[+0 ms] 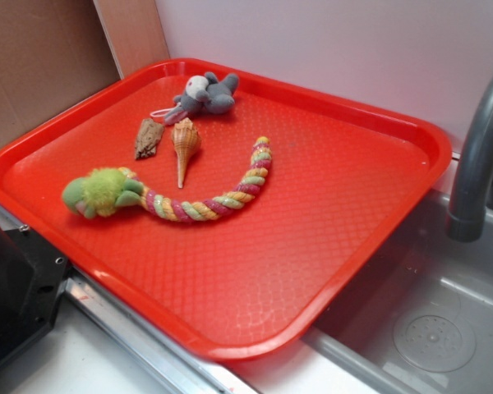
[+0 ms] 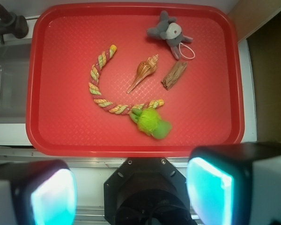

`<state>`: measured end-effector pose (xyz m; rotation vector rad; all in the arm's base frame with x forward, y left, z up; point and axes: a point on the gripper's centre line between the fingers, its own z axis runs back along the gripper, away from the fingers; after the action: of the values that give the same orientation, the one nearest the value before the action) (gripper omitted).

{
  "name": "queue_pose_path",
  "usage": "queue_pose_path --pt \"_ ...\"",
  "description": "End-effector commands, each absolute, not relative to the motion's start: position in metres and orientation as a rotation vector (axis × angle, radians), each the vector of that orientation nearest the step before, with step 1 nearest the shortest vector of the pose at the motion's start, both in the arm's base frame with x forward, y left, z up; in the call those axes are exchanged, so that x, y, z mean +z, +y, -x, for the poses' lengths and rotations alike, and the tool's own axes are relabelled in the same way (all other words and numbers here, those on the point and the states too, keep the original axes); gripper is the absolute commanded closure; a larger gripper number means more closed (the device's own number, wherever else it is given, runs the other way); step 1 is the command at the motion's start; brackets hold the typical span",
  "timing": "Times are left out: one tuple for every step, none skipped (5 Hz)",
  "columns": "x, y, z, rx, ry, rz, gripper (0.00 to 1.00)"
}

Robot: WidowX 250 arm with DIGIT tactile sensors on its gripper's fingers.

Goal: Grab the shell.

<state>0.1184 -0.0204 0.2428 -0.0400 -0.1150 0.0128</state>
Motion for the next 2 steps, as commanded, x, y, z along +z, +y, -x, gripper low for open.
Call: queue_pose_path --pt "0.243 -0.02 -0.118 0.013 -0.115 0.04 0.0" --pt "0.231 -0.014 -0.13 0.206 -0.172 0.111 0.0"
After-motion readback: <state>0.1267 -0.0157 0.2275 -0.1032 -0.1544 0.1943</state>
